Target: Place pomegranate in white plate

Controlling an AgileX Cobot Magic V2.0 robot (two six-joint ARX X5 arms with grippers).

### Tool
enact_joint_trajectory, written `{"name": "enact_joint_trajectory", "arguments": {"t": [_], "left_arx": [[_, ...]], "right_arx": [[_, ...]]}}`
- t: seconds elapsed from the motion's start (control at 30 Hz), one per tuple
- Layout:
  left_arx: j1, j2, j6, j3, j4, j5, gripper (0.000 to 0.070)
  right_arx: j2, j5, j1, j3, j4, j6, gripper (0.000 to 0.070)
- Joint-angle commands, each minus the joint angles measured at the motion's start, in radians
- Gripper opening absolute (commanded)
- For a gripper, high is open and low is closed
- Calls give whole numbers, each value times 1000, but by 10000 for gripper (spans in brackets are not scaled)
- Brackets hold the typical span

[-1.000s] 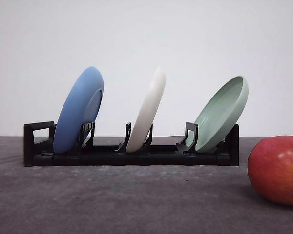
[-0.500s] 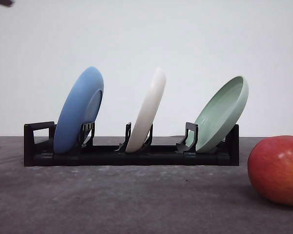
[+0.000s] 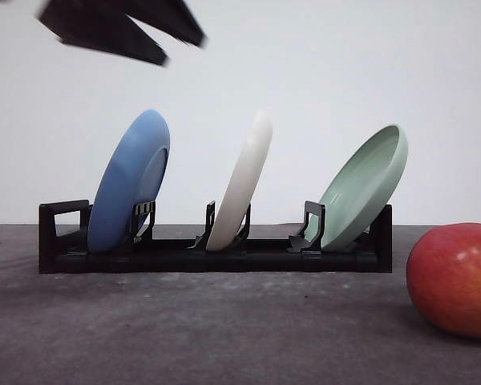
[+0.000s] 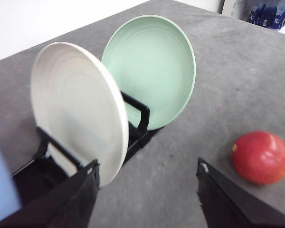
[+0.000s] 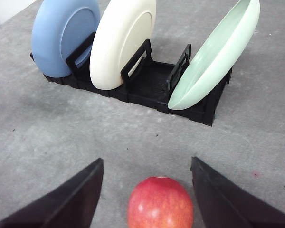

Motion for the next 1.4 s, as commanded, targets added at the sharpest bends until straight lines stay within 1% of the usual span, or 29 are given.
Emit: {"name": "enact_joint_trajectory", "arguments": {"t": [0.0, 0.1, 0.17, 0.23, 0.5, 0.6, 0.73, 0.8, 0.9, 0.93, 1.03, 1.1, 1.37], "left_arx": [[-26, 59, -41, 17, 70, -28, 389], [-56, 152, -85, 25, 152, -96, 389], [-68, 215, -114, 48, 165, -138, 389], [-75, 276, -133, 81, 160, -161, 389], [-74, 475, -139, 207, 159, -220, 389], [-74, 521, -139, 238, 172, -239, 389], [-73, 558, -139, 256, 202, -240, 384], [-71, 565, -139, 256, 209, -249, 357], [-71, 567, -139, 256, 210, -256, 285], [-71, 567, -139, 256, 211, -256, 249], [-71, 567, -141, 256, 210, -256, 90], [-71, 567, -150, 256, 210, -255, 20], [-72, 565, -231, 256, 212, -254, 11]], "right_arx": [[3, 1, 4, 19, 11, -3, 371], [3, 0, 4, 19, 11, -3, 371], [3, 0, 4, 19, 11, -3, 371], [3, 1, 4, 19, 11, -4, 371], [3, 3, 4, 19, 11, -4, 372], [3, 3, 4, 19, 11, -5, 371], [3, 3, 4, 19, 11, -5, 372], [3, 3, 4, 19, 10, -4, 371], [3, 2, 4, 19, 10, -4, 371], [3, 3, 4, 19, 10, -4, 371], [3, 2, 4, 19, 10, -4, 372], [3, 2, 4, 19, 10, -4, 371], [3, 2, 4, 19, 10, -4, 371]]}}
